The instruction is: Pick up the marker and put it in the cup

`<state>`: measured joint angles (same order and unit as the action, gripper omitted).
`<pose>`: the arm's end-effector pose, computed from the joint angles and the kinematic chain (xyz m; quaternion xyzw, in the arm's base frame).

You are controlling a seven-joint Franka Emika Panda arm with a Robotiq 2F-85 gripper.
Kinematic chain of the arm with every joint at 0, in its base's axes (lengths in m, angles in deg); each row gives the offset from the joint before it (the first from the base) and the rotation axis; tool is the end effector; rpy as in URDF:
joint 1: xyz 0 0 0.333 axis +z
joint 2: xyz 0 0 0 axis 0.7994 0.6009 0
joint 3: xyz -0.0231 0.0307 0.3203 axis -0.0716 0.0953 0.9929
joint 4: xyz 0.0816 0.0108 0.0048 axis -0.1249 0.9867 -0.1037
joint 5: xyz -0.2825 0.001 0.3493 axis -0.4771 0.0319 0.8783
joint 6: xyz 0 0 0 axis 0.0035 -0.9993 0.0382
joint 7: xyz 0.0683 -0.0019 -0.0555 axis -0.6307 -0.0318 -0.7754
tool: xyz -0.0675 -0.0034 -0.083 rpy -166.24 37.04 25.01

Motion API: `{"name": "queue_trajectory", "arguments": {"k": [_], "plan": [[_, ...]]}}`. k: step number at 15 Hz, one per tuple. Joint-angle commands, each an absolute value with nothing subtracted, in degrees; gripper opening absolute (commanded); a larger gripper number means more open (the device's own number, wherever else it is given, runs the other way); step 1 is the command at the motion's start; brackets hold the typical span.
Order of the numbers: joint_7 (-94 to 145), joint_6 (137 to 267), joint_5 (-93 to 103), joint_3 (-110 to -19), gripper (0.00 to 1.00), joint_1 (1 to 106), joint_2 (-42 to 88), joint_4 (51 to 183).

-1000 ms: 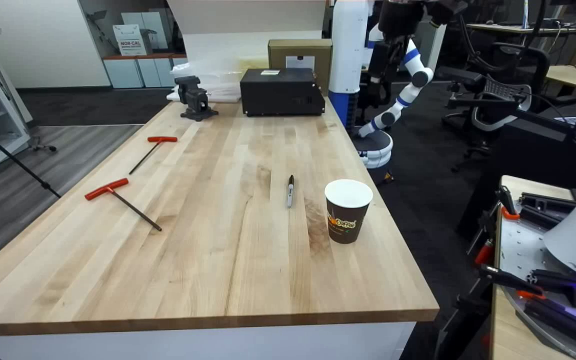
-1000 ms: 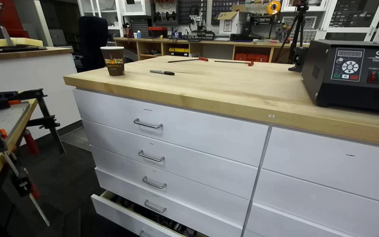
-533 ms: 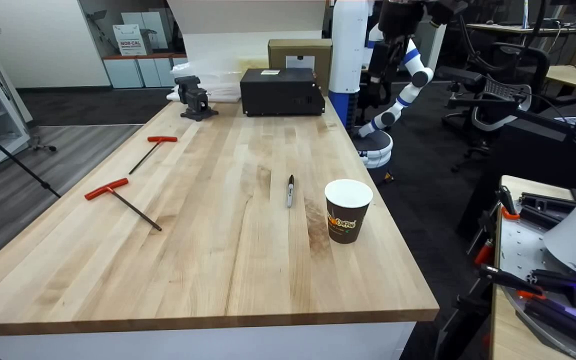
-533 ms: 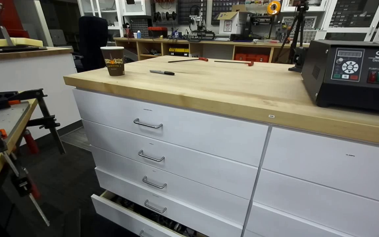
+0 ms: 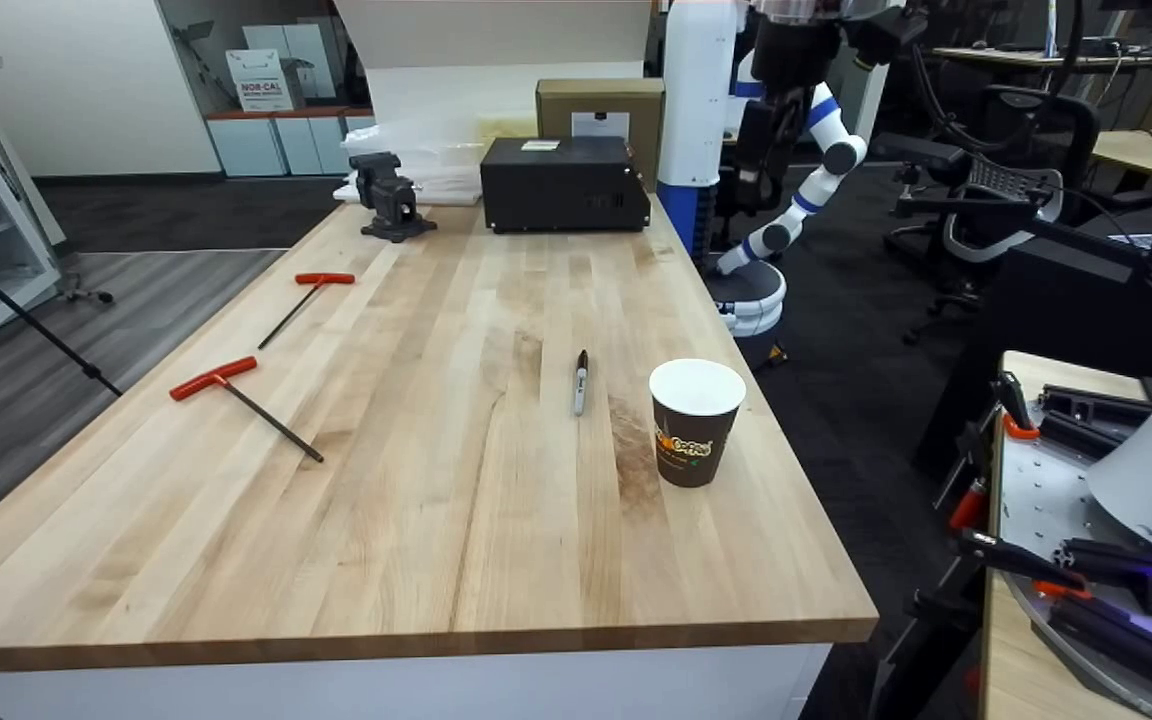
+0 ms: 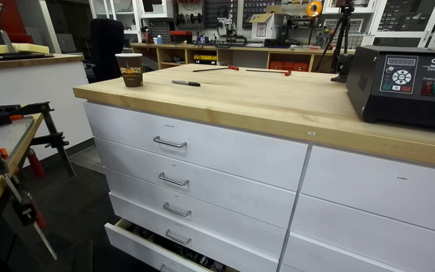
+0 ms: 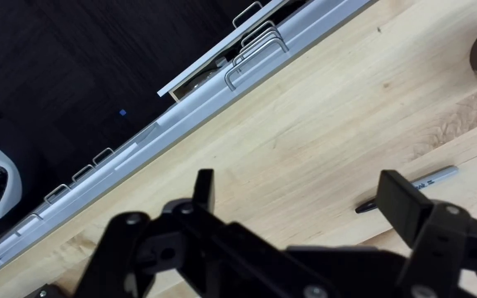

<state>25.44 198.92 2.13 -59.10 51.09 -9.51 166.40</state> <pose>0.4945 -0.0078 0.3795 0.9977 -0.0132 0.0524 0.0413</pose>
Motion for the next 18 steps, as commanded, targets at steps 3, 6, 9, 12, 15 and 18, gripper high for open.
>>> {"name": "queue_trajectory", "arguments": {"k": [3, 6, 9, 12, 15, 18], "plan": [[31.3, 198.5, 2.5, -57.2, 1.0, 52.1, -1.8, 163.3], [40.0, 199.3, 2.7, -55.7, 1.0, 52.5, 3.7, 160.4], [46.6, 199.2, 4.1, -54.9, 1.0, 54.1, 9.7, 156.3], [52.0, 200.4, 5.2, -55.2, 1.0, 56.3, 15.8, 151.4], [55.9, 201.7, 6.2, -56.2, 1.0, 58.3, 21.2, 146.5], [60.0, 203.0, 6.2, -57.7, 1.0, 59.7, 25.8, 141.6]]}}
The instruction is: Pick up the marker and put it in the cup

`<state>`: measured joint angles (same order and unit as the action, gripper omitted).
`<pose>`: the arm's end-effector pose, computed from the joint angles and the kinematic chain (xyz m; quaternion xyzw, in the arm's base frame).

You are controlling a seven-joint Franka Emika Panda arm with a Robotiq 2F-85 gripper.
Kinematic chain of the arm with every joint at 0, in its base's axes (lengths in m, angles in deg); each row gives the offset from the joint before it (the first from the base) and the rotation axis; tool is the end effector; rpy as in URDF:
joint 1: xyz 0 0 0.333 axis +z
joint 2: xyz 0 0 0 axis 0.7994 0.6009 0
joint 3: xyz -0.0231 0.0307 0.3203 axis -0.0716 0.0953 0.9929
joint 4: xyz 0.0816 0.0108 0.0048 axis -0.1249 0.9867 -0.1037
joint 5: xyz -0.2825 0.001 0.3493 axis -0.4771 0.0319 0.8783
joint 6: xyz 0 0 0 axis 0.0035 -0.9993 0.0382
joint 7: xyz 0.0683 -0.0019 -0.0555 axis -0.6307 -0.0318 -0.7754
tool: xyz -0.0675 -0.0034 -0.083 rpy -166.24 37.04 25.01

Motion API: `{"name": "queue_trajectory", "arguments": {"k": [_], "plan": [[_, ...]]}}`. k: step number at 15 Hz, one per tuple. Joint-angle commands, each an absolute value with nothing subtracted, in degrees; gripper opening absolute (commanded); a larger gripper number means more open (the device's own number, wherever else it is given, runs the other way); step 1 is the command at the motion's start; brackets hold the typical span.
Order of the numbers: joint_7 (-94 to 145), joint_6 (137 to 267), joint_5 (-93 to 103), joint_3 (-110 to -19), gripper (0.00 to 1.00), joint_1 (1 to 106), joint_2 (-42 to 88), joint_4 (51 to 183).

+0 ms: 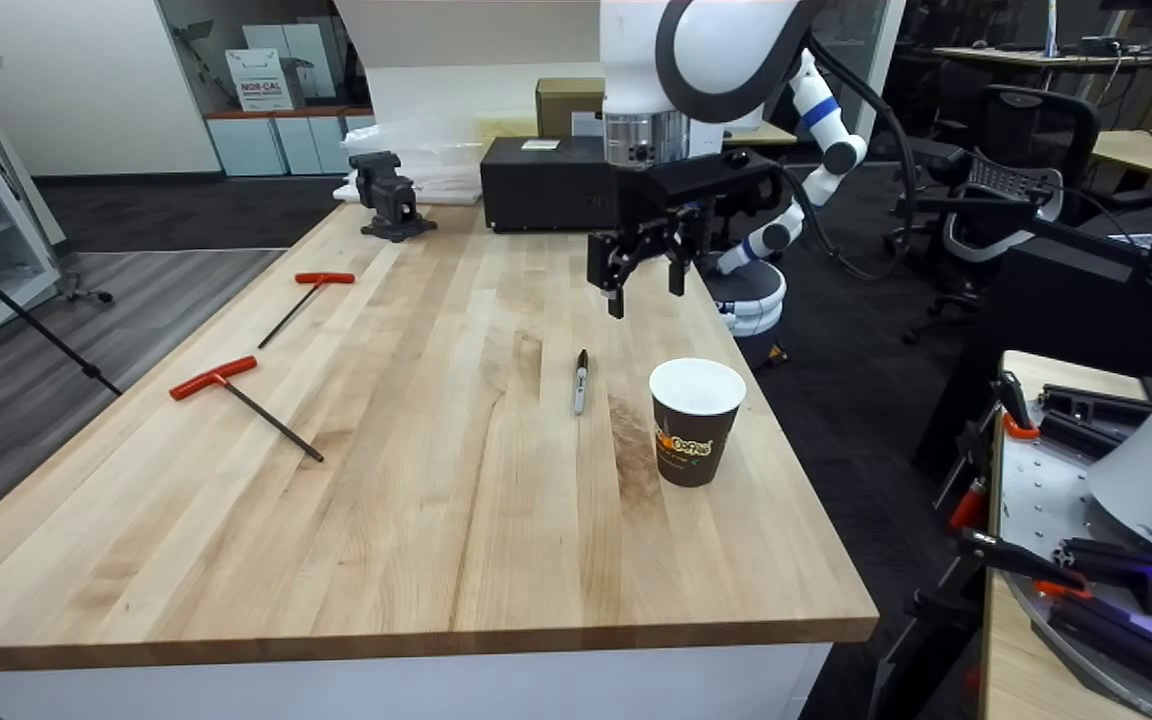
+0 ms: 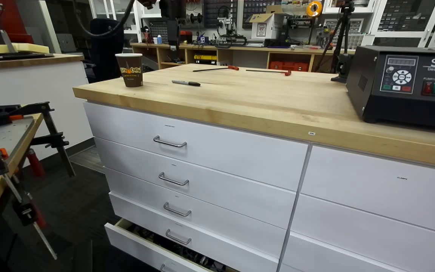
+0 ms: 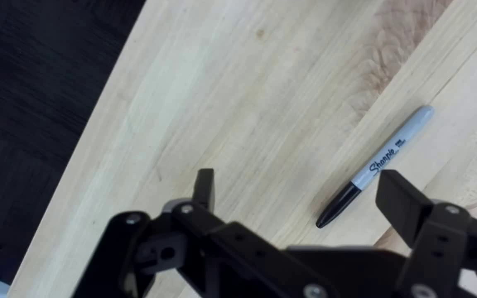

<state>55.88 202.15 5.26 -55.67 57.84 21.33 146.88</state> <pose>0.5988 0.1003 0.2497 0.9787 -0.2042 -0.0151 0.0125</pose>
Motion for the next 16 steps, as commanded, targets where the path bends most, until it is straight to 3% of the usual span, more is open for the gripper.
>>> {"name": "queue_trajectory", "arguments": {"k": [1, 14, 15, 16], "plan": [[61.1, 203.2, 6.3, -58.2, 1.0, 60.1, 27.1, 140.3], [72.5, 202.9, 6.9, -60.9, 0.98, 65.1, 37.6, 130.8], [72.9, 202.7, 6.9, -60.9, 0.78, 65.4, 38.0, 130.4], [73.0, 202.6, 6.8, -61.1, 0.73, 65.4, 38.5, 130.0]]}}
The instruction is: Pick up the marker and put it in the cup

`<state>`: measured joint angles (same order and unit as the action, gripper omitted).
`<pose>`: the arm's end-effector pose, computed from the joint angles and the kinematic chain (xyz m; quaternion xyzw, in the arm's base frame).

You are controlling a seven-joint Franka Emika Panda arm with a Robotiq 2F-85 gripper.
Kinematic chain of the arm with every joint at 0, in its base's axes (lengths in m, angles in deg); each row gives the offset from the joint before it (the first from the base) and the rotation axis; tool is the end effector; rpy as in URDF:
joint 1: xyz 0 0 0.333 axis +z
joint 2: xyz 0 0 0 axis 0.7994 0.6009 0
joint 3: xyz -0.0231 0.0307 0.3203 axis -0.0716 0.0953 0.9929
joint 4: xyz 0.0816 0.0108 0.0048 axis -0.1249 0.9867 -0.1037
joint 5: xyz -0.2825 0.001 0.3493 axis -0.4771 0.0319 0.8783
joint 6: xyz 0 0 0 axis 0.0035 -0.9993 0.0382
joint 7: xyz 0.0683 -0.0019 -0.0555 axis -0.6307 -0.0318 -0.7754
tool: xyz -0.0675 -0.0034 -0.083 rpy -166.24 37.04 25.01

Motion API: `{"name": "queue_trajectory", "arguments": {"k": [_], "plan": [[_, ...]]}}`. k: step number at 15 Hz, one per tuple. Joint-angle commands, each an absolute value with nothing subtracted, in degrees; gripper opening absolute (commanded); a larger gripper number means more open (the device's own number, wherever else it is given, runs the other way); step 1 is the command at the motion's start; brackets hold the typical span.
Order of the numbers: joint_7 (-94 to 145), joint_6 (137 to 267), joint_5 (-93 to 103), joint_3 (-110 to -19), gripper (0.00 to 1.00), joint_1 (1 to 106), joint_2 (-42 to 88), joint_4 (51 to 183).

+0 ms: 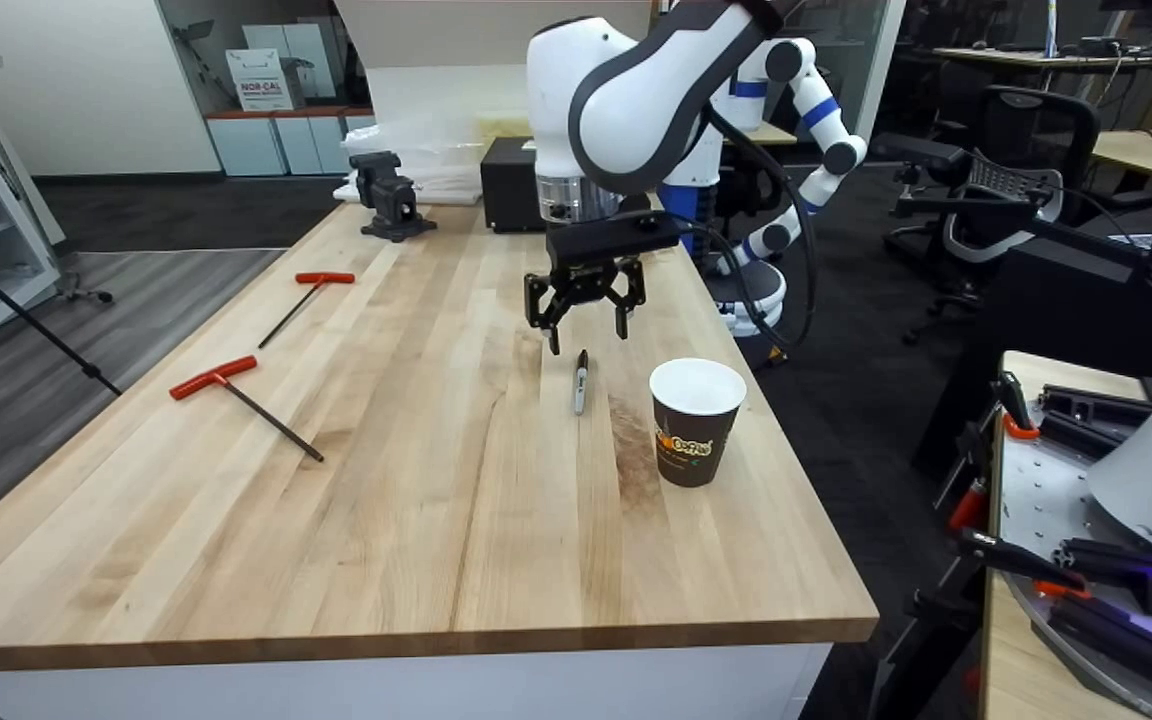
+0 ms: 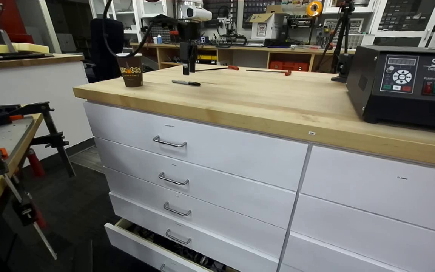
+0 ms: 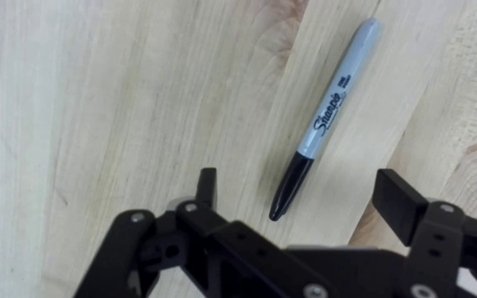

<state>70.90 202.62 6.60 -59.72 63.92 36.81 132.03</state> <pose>0.6622 0.1352 0.1915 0.9468 -0.3211 -0.0153 0.0147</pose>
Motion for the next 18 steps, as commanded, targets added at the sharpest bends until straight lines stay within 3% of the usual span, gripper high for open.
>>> {"name": "queue_trajectory", "arguments": {"k": [1, 5, 7, 8, 9, 10, 11, 13, 14, 15, 17, 18], "plan": [[73.2, 202.6, 6.7, -61.3, 0.68, 65.6, 38.8, 129.6], [73.5, 202.3, 6.8, -61.8, 0.41, 65.7, 40.0, 128.8], [73.6, 202.4, 6.9, -62.1, 0.43, 65.6, 40.5, 128.8], [73.5, 202.4, 6.9, -62.2, 0.39, 65.6, 40.7, 128.7], [73.4, 202.4, 7.0, -62.3, 0.25, 65.5, 40.9, 128.7], [73.6, 202.4, 7.0, -62.4, 0.26, 65.6, 41.1, 128.6], [73.6, 202.4, 7.0, -62.5, 0.6, 65.6, 41.4, 128.5], [73.5, 202.2, 7.0, -62.5, 0.57, 65.7, 41.8, 128.2], [73.4, 202.3, 7.0, -62.5, 0.41, 65.7, 41.9, 128.3], [73.4, 202.3, 7.0, -62.5, 0.16, 65.7, 41.9, 128.3], [73.4, 202.3, 7.0, -62.5, 0.14, 65.7, 41.8, 128.5], [73.3, 202.4, 7.0, -62.4, 0.06, 65.8, 41.8, 128.5]]}}
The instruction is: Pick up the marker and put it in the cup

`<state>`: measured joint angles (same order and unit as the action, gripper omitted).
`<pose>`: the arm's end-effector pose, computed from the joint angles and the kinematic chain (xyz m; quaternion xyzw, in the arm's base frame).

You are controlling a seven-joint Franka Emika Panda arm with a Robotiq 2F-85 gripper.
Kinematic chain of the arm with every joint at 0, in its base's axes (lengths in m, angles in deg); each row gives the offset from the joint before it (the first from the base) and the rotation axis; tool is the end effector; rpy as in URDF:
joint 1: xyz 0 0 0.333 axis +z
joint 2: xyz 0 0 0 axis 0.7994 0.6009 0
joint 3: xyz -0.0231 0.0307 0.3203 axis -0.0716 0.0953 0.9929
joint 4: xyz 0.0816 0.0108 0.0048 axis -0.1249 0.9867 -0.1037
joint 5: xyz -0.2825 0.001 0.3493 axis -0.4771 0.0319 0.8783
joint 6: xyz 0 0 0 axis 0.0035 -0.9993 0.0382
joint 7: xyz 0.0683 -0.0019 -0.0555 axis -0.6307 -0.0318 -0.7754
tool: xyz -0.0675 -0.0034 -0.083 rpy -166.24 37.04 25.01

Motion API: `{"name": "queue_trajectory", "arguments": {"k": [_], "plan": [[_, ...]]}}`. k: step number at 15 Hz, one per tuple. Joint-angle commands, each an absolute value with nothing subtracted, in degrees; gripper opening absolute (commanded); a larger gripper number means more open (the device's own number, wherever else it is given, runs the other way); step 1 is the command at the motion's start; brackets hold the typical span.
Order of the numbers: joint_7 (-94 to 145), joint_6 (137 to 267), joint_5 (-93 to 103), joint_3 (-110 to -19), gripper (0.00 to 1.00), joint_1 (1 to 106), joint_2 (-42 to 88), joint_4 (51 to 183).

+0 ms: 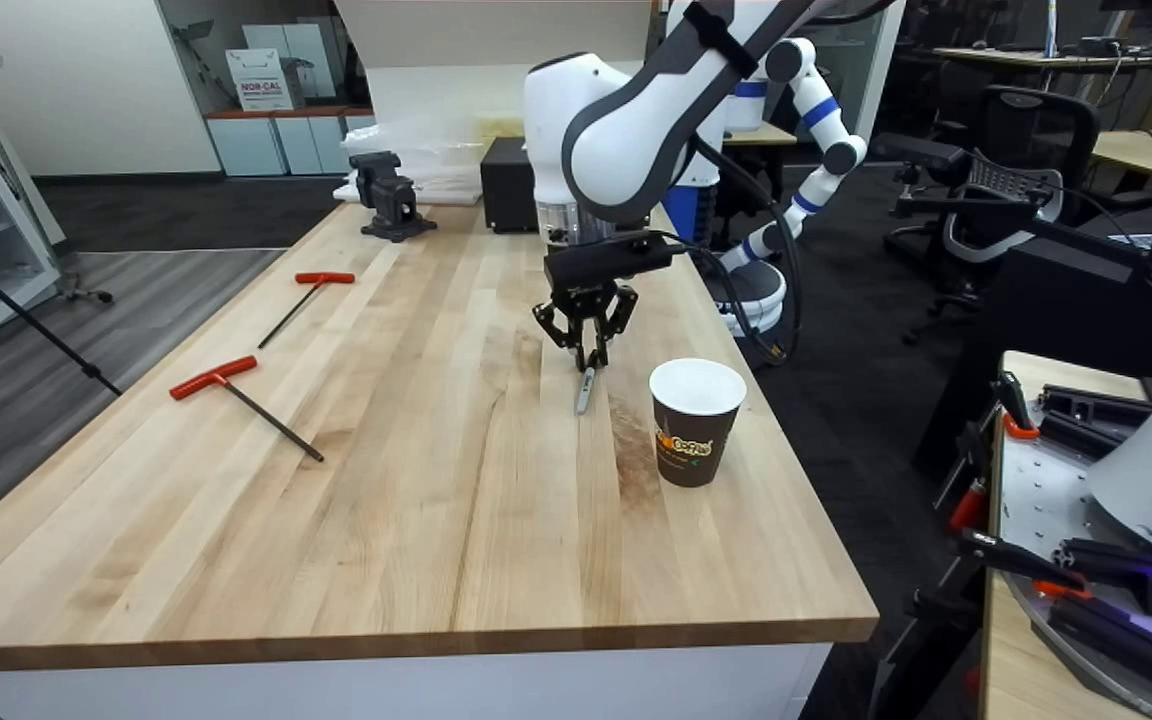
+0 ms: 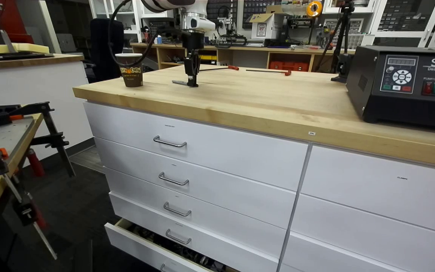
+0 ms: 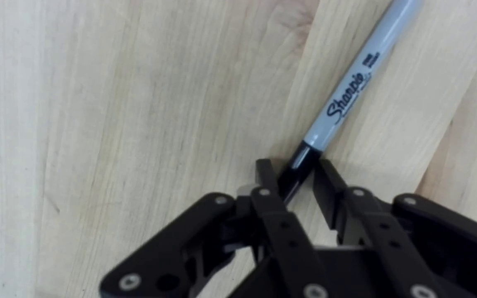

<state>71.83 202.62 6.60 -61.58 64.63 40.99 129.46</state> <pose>0.6704 0.1236 0.1617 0.9412 -0.3358 -0.0230 0.0293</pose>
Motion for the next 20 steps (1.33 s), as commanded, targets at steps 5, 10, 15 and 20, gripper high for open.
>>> {"name": "queue_trajectory", "arguments": {"k": [5, 10, 15, 20], "plan": [[71.8, 200.6, 7.4, -61.7, 0.06, 65.5, 41.0, 128.3], [66.0, 191.0, 8.1, -59.8, 0.06, 64.4, 39.5, 124.7], [60.8, 180.7, 7.2, -59.9, 0.06, 64.5, 39.7, 119.0], [56.9, 179.7, 6.3, -59.8, 0.06, 65.4, 36.9, 118.6]]}}
